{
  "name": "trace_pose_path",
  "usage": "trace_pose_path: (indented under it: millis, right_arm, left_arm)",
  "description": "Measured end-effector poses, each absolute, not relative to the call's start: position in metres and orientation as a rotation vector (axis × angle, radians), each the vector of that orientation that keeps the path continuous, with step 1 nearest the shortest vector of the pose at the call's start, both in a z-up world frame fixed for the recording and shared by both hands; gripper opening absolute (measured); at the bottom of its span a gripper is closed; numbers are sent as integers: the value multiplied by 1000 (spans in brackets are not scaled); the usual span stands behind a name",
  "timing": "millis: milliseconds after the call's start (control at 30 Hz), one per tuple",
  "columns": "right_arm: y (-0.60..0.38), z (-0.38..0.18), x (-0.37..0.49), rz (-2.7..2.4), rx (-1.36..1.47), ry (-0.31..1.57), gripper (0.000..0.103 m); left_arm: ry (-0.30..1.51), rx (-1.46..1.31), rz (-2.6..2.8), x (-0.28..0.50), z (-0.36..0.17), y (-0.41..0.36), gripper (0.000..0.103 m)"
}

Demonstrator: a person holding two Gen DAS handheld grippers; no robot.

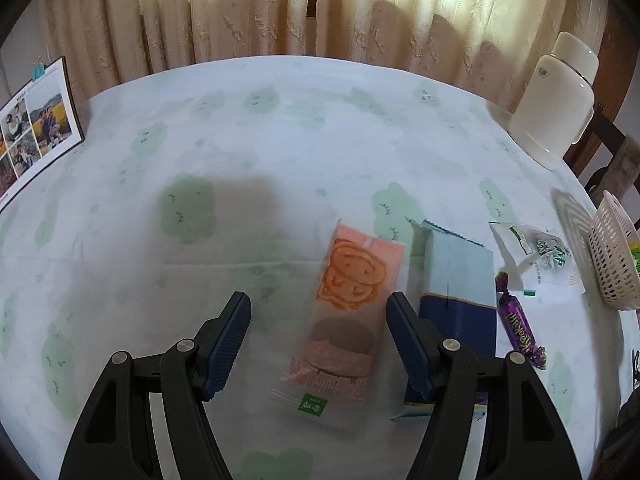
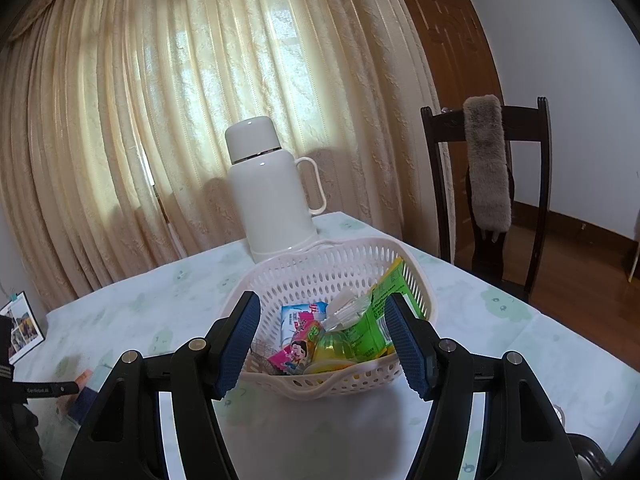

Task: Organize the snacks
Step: 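Grasp the pink smiley-face pack with the left gripper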

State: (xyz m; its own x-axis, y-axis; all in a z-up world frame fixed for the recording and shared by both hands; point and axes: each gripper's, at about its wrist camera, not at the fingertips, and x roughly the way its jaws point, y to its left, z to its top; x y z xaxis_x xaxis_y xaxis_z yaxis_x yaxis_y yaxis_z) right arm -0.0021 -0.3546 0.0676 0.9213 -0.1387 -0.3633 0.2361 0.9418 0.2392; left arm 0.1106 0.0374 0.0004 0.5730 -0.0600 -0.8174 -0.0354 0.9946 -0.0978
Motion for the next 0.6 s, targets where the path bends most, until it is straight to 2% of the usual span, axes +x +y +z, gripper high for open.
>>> trace_pose_path:
  millis: [333, 400, 533, 600]
  right_arm:
    - [-355, 68, -2, -196, 281, 350, 66]
    - [-356, 68, -3, -198, 277, 350, 66]
    - [-358, 69, -4, -206, 265, 346, 66]
    - [-361, 70, -6, -216, 251, 342, 66]
  left_arm:
    - [953, -55, -19, 102, -2, 29, 65]
    - [949, -38, -11, 102, -2, 26, 60]
    - [942, -39, -2, 101, -1, 26, 34]
    - [943, -59, 0, 101, 0, 29, 30]
